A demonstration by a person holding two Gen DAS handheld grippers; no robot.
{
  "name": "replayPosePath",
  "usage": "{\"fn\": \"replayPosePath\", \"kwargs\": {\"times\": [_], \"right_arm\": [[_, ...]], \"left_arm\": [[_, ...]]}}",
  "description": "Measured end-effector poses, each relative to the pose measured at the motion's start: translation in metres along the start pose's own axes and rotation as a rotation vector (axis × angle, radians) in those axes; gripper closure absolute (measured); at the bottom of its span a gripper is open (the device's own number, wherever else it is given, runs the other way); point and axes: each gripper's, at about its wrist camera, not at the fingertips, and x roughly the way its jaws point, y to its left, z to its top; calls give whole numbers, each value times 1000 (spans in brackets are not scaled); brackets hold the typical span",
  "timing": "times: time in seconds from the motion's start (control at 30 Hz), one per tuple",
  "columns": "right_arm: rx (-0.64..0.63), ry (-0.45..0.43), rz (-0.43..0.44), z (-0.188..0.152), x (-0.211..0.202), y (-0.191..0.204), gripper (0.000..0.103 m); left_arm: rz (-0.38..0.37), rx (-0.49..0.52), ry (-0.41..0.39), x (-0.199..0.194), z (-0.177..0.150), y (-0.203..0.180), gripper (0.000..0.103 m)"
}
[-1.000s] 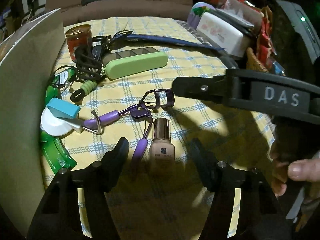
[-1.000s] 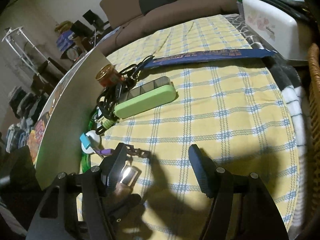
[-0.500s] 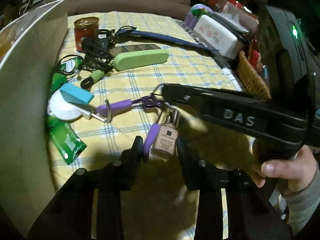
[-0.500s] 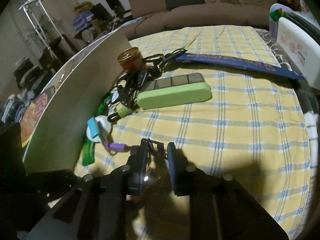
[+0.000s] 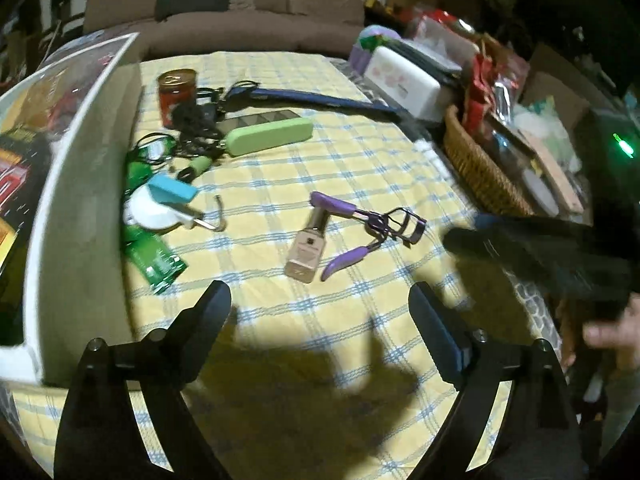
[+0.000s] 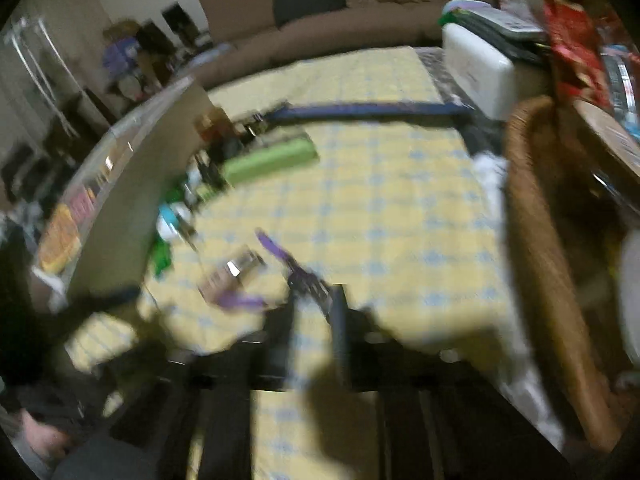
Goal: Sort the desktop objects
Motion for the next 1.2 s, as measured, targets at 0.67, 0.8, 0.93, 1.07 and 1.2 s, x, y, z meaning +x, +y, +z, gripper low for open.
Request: {"fn": "replayPosePath", "kwargs": {"times": [0.67,0.8,0.93,1.07,1.2], "right_arm": [[-115,-150,94,6,14,-2,41],[-89,-95,138,5,36,2,52],[-126,-23,81,-1,53,8,94],[-43,-38,96,0,35,-11,95],[-13,-31,23,-7,13,-28,95]], "left_arm": [[-67,-6,88,45,11,17,0],[-84,-19,85,47,13,20,0],[-83,-28,78,47,14,21,0],[-84,-46,62,47,19,21,0],[-75,-58,61,53,26,18,1]]}}
